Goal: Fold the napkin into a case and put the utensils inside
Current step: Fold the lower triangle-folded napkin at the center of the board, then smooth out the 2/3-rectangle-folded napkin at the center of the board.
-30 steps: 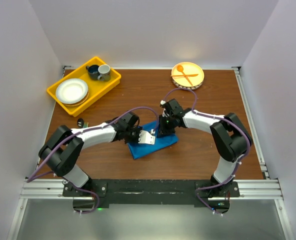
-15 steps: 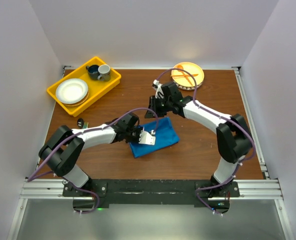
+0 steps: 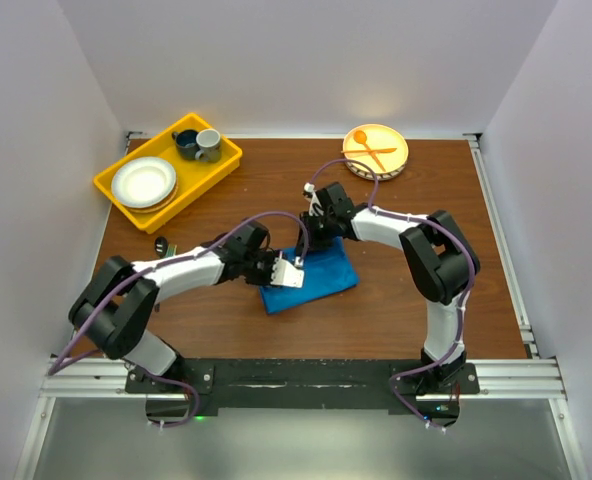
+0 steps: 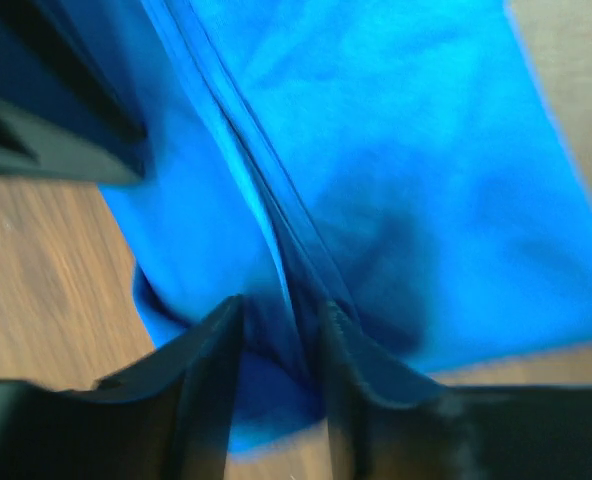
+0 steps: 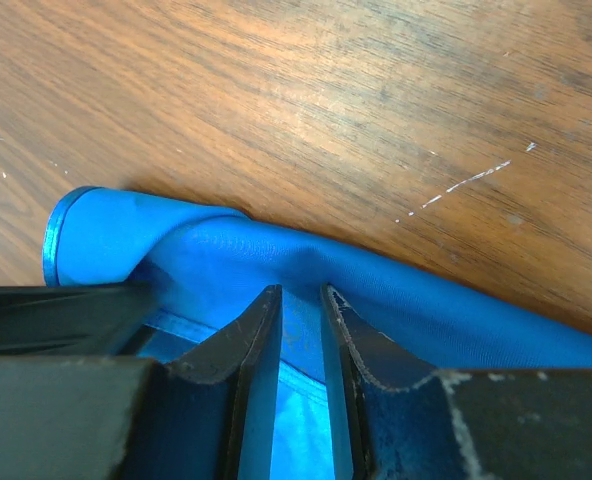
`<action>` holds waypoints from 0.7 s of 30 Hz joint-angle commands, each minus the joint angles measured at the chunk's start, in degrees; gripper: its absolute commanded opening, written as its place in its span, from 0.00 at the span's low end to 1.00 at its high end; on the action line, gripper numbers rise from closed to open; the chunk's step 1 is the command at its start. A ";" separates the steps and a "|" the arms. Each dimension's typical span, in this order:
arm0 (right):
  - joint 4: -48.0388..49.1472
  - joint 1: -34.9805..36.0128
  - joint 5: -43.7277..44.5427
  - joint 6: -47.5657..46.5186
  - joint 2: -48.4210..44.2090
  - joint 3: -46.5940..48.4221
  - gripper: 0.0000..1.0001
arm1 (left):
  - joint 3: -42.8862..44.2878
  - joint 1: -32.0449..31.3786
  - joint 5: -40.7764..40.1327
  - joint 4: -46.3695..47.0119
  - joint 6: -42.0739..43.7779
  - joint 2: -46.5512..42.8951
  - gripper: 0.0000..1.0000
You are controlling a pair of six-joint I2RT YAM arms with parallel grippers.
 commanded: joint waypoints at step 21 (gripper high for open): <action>1.58 -1.57 5.81 1.73 1.33 -4.03 0.27 | 6.44 19.94 17.80 7.56 -61.55 -0.94 0.38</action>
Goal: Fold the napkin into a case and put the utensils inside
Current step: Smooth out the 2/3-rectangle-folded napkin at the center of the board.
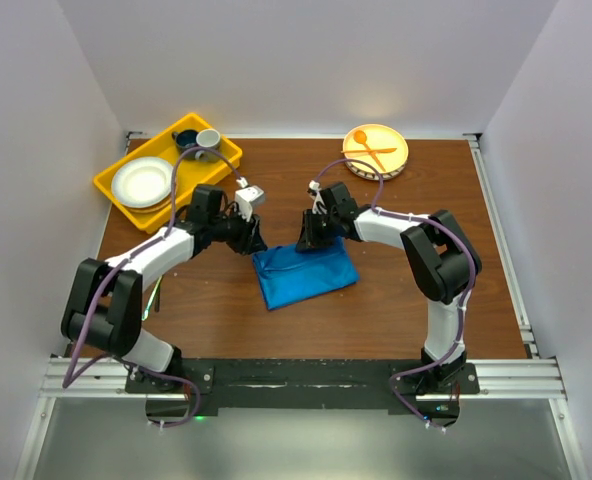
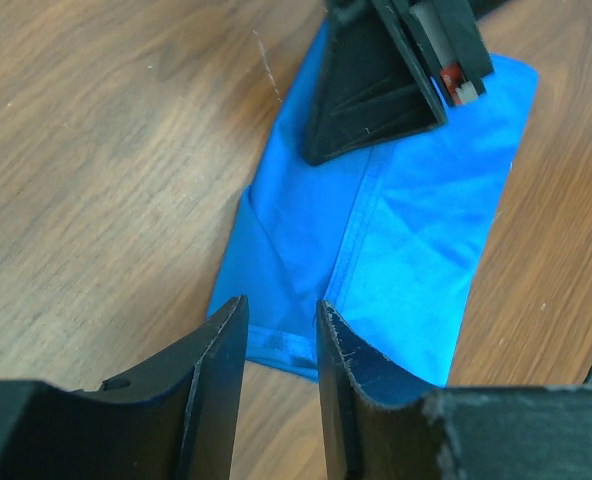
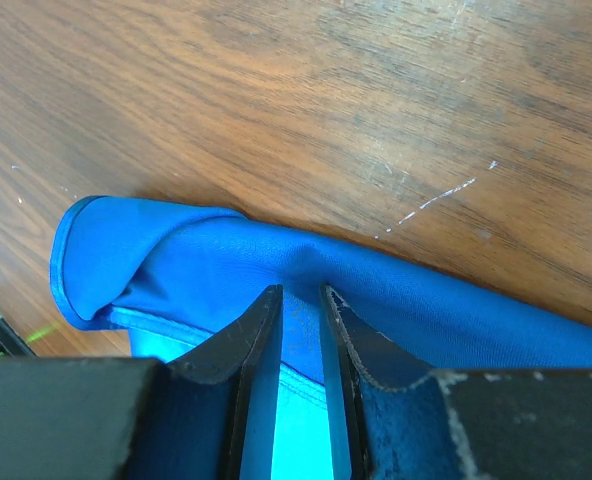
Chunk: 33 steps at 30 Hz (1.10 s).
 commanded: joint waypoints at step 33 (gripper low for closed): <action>-3.49 -2.20 0.17 1.39 -6.40 -3.49 0.30 | 4.87 -0.01 -5.03 -6.08 9.51 17.19 0.10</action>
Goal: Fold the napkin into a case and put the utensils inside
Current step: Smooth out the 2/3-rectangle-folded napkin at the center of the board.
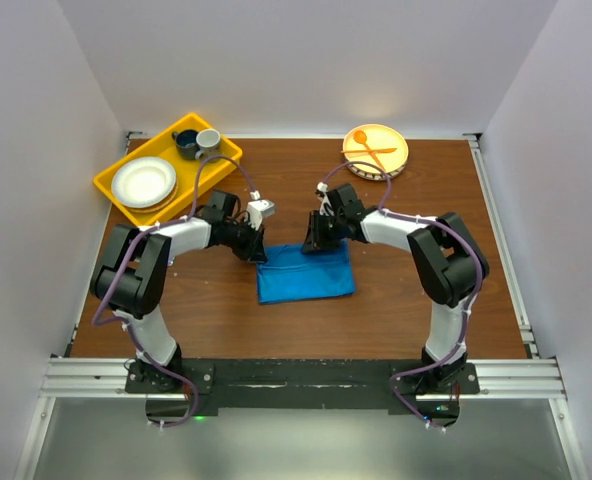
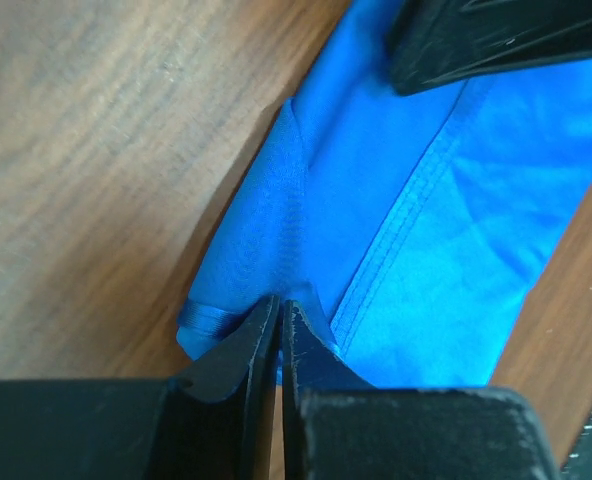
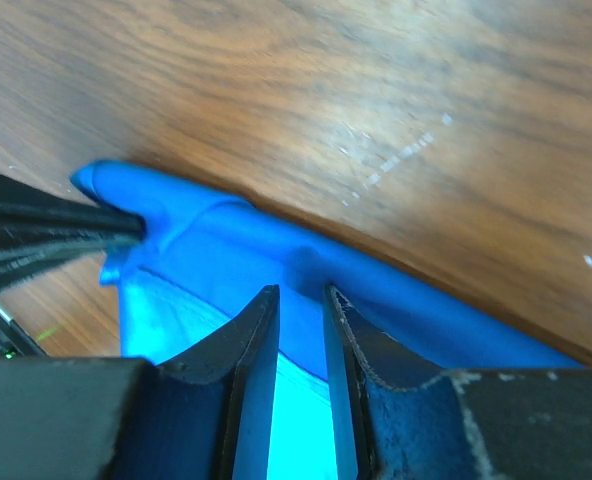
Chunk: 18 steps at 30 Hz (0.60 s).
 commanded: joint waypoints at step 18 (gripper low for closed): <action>13.48 3.29 -8.01 18.65 4.07 5.63 0.28 | -0.73 0.16 -3.97 -2.49 11.11 1.21 0.10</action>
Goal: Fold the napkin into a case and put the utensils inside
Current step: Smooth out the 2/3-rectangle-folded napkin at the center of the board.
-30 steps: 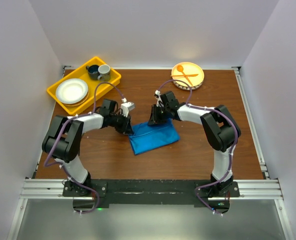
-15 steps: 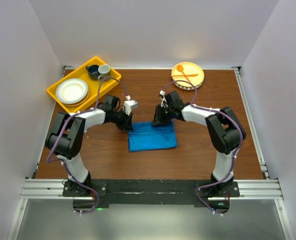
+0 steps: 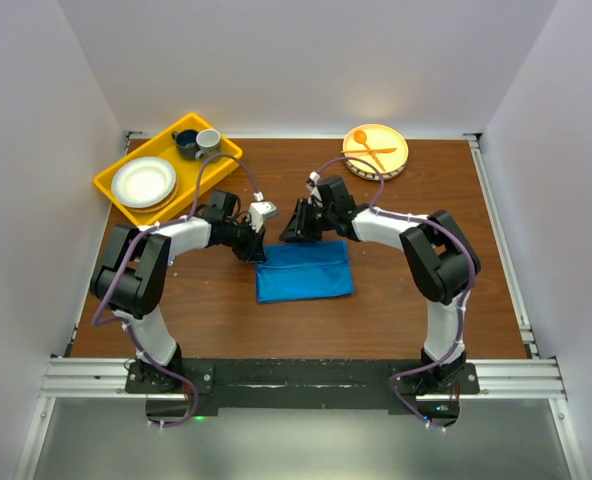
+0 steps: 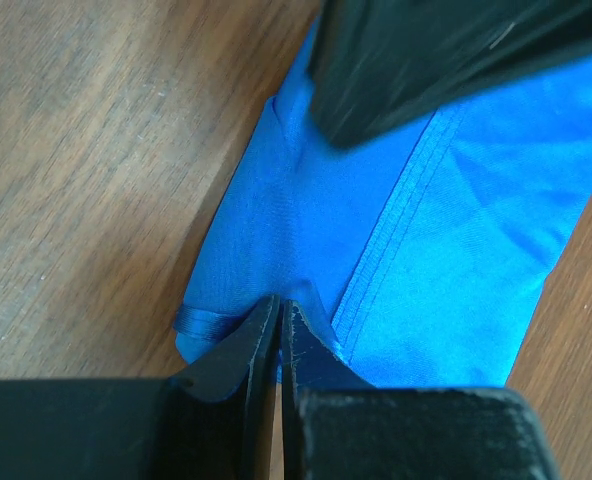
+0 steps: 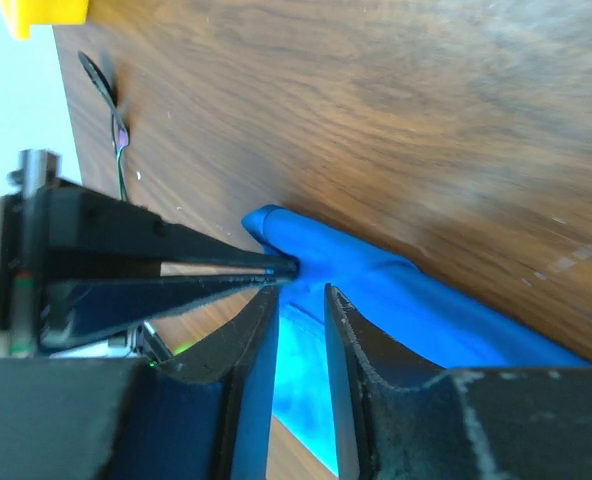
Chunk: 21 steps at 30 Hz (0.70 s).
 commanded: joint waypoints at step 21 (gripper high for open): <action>-5.25 2.62 7.67 2.69 11.55 1.46 0.14 | -1.72 4.40 11.72 10.20 -20.19 -13.82 0.51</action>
